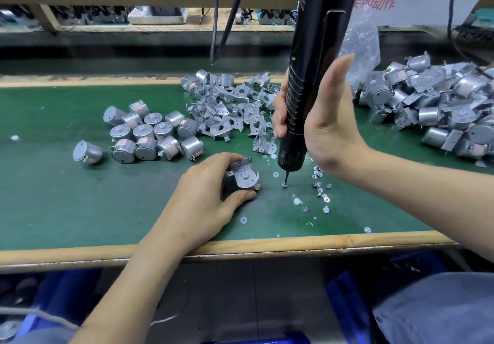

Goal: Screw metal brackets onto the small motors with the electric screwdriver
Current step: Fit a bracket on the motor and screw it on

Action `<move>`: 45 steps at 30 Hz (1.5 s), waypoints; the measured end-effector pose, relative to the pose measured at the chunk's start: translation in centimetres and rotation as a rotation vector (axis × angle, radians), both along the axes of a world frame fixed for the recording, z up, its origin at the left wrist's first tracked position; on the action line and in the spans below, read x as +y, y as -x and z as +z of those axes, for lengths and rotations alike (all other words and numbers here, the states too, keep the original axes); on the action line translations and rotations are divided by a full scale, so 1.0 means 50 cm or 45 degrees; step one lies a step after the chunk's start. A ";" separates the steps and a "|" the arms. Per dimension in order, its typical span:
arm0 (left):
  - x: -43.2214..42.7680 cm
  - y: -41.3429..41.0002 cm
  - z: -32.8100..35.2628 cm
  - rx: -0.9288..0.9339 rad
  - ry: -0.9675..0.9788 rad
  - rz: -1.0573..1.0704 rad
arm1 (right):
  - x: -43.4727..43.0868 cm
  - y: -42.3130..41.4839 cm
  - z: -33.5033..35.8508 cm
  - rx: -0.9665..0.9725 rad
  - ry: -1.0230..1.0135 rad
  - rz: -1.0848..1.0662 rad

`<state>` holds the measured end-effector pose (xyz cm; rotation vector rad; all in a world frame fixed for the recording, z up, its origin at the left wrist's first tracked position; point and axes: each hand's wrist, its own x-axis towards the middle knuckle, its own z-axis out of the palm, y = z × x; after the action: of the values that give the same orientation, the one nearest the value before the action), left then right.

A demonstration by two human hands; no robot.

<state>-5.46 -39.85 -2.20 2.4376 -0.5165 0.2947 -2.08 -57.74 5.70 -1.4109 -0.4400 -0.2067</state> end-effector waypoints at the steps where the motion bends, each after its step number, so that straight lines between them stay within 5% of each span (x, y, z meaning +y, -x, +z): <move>1: 0.000 0.000 0.000 0.000 -0.001 0.001 | 0.000 0.000 -0.001 -0.001 0.007 -0.004; 45: -0.005 0.003 0.003 -0.006 -0.018 -0.013 | 0.093 0.005 0.052 -0.054 -0.056 0.128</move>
<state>-5.61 -40.11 -2.07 2.4474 -0.5346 0.2938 -2.35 -53.09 8.30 -1.3394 -0.5367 -0.1641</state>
